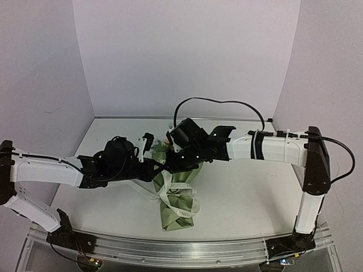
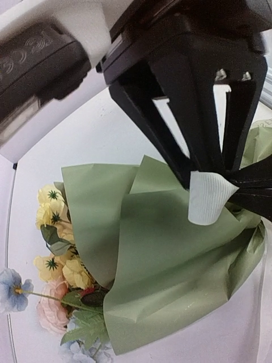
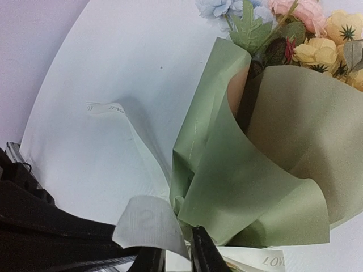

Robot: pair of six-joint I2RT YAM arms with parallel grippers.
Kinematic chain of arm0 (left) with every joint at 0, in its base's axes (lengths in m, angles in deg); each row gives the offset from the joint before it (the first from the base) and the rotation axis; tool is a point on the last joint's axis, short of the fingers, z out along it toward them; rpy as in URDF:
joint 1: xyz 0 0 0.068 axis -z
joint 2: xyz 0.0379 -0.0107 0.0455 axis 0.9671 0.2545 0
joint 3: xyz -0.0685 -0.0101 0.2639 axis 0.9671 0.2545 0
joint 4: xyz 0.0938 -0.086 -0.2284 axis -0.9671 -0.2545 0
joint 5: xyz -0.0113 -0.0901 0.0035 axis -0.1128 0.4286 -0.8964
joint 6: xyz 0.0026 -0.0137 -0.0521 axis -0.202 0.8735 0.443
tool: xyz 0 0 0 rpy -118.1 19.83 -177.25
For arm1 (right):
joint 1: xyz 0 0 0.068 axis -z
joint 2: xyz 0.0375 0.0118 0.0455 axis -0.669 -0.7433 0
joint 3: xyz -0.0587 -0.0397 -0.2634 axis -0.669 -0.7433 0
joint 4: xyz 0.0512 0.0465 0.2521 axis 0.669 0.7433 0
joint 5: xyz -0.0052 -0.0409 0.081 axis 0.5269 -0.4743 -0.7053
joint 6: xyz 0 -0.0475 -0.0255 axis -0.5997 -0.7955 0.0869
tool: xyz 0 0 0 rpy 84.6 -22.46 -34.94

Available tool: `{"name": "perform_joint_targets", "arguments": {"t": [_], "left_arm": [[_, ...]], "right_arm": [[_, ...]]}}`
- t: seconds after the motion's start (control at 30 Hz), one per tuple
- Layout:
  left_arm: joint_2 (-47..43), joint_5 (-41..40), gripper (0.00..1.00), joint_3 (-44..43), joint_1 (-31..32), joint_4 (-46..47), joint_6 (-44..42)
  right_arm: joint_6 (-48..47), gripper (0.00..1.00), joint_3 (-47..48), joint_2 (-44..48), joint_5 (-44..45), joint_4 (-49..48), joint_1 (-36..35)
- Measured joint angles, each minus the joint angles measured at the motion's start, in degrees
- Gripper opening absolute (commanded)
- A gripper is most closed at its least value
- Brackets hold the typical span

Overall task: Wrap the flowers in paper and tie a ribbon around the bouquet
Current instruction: Cross the half-tied ribbon over the folded bouquet.

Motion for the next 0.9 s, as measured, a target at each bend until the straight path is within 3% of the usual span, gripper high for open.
{"name": "perform_joint_targets", "arguments": {"t": [0.07,0.23,0.63,0.9], "left_arm": [[0.01,-1.08,0.0,0.35,-0.02,-0.03,0.65],[0.01,-3.01,0.0,1.57,-0.23,-0.08,2.16],[0.01,-3.12,0.0,1.6,-0.65,-0.24,3.19],[0.01,-2.32,0.0,1.6,-0.74,-0.32,3.15]], "right_arm": [[0.32,0.61,-1.59,1.03,0.79,0.4,-0.02],[-0.16,0.66,-6.25,6.14,2.29,0.26,-1.83],[-3.3,0.4,-15.57,10.74,0.26,-0.62,-11.62],[-4.53,0.37,-15.75,9.33,-1.02,-0.73,-12.77]]}}
